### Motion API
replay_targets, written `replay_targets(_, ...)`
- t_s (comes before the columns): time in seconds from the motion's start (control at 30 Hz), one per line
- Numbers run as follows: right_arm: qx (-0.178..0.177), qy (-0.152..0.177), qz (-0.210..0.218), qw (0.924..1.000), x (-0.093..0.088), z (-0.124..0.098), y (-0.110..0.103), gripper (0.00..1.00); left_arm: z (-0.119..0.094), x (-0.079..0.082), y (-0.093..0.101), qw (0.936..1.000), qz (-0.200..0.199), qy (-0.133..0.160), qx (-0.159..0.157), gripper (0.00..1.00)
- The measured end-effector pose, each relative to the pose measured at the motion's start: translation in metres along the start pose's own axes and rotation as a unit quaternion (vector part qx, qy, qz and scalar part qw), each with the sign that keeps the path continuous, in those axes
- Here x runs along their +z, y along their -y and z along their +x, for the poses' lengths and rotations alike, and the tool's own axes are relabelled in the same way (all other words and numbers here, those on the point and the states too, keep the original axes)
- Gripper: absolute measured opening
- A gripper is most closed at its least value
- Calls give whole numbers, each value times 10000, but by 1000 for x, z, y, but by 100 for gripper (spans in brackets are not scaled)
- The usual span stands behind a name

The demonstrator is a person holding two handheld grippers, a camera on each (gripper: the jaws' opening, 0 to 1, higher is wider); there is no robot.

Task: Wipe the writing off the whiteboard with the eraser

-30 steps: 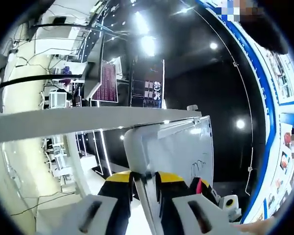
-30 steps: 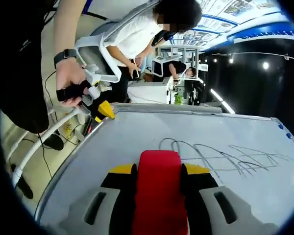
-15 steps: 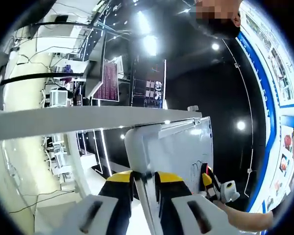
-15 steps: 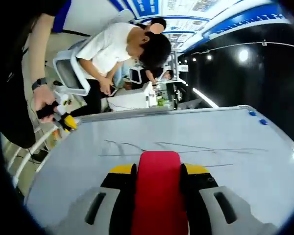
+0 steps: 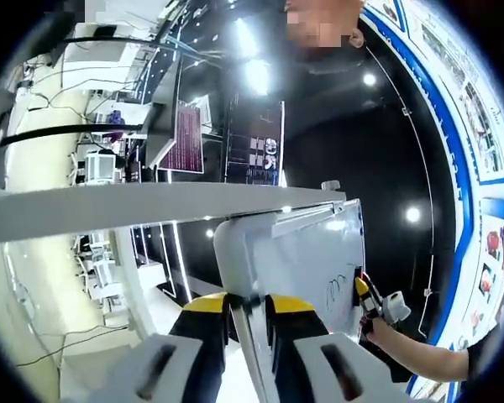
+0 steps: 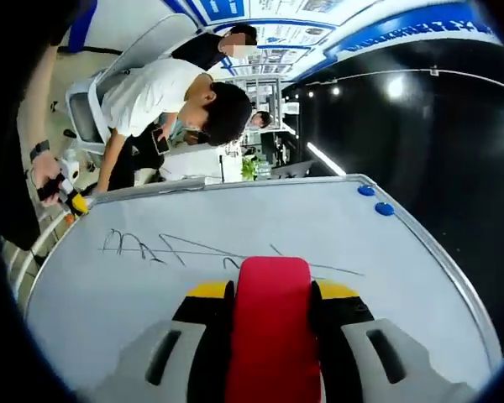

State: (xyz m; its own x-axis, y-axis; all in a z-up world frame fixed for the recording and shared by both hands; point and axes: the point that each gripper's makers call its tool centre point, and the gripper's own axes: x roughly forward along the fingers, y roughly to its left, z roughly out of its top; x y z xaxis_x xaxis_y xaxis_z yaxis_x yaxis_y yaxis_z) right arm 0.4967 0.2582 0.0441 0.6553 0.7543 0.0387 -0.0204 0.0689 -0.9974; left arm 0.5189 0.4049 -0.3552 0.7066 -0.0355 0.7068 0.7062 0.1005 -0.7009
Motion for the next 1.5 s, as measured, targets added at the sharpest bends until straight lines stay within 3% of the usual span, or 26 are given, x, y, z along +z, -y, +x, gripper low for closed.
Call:
replay_targets(0.1, -51, -6, 94, 9999, 0, 0, 12, 39, 1, 0, -2, 10000, -15, 6, -11, 20)
replay_targets(0.13, -187, -54, -47, 9998, -1, -2, 22, 39, 1, 0, -2, 10000, -13, -2, -15, 20)
replay_targets(0.17, -336, -58, 139, 9993, -2, -3, 32, 39, 1, 0, -1, 10000, -1, -7, -12, 20)
replay_targets(0.37, -287, -159, 41, 9995, 0, -1, 58, 39, 1, 0, -3, 10000, -38, 44, -28, 20)
replay_targets(0.43, -564, -274, -29, 9980, -1, -4, 76, 39, 1, 0, -3, 10000, -37, 47, -37, 20)
replay_targets(0.47, -720, -275, 192, 9968, -1, -6, 85, 39, 1, 0, -3, 10000, -38, 47, -41, 20)
replay_targets(0.57, -851, -300, 323, 9954, 0, -8, 102, 39, 1, 0, -1, 10000, -6, 66, -19, 20)
replay_targets(1.5, -1262, -106, 580, 9903, 3, 1, 91, 39, 1, 1, -2, 9999, 18, 136, 21, 20)
